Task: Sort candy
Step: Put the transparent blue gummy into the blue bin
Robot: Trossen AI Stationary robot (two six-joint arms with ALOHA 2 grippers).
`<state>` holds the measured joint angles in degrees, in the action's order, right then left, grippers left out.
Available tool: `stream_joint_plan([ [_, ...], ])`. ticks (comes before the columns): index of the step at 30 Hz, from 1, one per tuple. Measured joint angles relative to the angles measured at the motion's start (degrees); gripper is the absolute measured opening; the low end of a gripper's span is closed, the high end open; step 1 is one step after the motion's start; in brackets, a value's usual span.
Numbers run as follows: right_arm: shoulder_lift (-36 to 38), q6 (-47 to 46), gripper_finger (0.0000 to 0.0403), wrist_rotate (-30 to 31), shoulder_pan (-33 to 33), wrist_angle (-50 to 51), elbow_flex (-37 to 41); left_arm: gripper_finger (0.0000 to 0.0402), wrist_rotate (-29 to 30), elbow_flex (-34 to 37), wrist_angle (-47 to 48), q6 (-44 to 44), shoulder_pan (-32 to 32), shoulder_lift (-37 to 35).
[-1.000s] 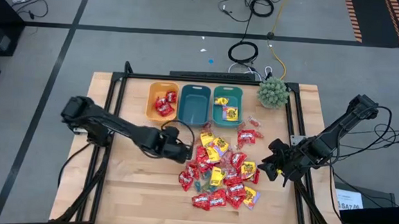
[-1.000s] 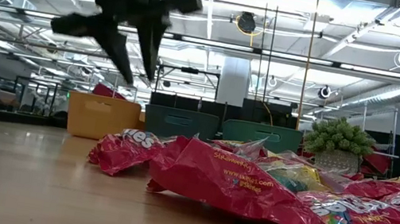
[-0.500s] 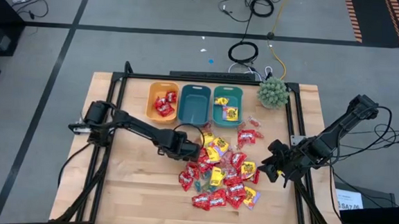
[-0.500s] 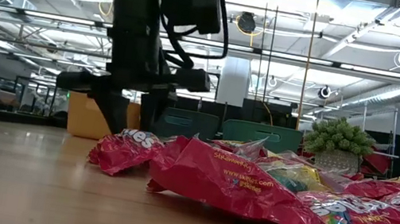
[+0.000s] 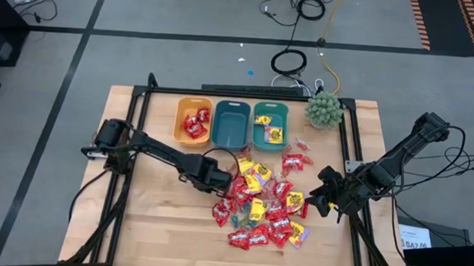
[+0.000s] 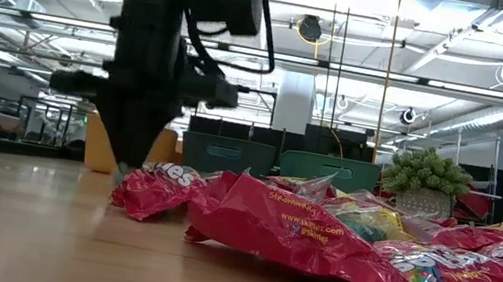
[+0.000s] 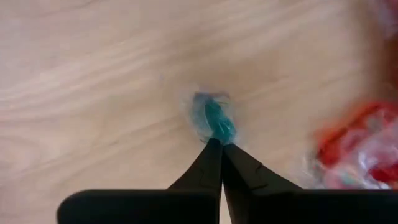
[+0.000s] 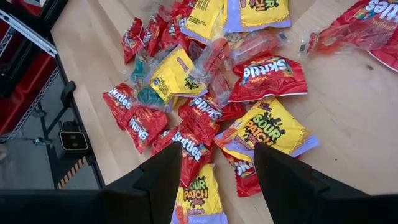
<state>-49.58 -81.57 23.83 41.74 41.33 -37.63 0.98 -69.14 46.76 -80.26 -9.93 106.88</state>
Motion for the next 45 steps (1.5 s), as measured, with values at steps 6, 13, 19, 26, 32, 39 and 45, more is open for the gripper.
stream_joint_plan([
  [6, 0.0, 0.0, 0.0194, 0.2, 0.0, 0.0, 0.0, 0.0009, 3.9, -0.1, 2.4, 3.2, 0.0, -8.8],
  [13, 0.0, -0.1, 0.0194, 4.7, 0.0, 0.1, 0.0, 0.0009, 13.3, -3.4, 4.2, 9.5, 3.8, -18.4],
  [19, 0.0, -0.1, 0.0194, 6.3, 0.0, 0.3, 0.0, 0.0009, 14.1, -8.7, 4.6, 24.9, 14.2, -20.5],
  [26, 0.0, -0.2, 0.0194, 6.4, 0.0, 0.3, 0.0, 0.0008, 5.9, -10.7, -3.2, 41.8, 28.0, -19.7],
  [32, 0.0, -4.0, 0.0194, 6.4, 0.0, 0.0, 0.0, 0.0008, 3.7, -10.8, -8.4, 53.0, 33.5, -18.8],
  [39, 0.0, -10.4, 0.0194, 6.4, 0.0, 0.0, 0.0, 0.0026, 5.0, -10.8, -10.5, 60.4, 35.4, -18.0],
  [45, 0.0, -18.2, 0.0194, 6.5, 0.0, 0.0, 0.0, 0.0087, 1.3, -10.8, -10.3, 66.6, 35.8, -16.5],
])
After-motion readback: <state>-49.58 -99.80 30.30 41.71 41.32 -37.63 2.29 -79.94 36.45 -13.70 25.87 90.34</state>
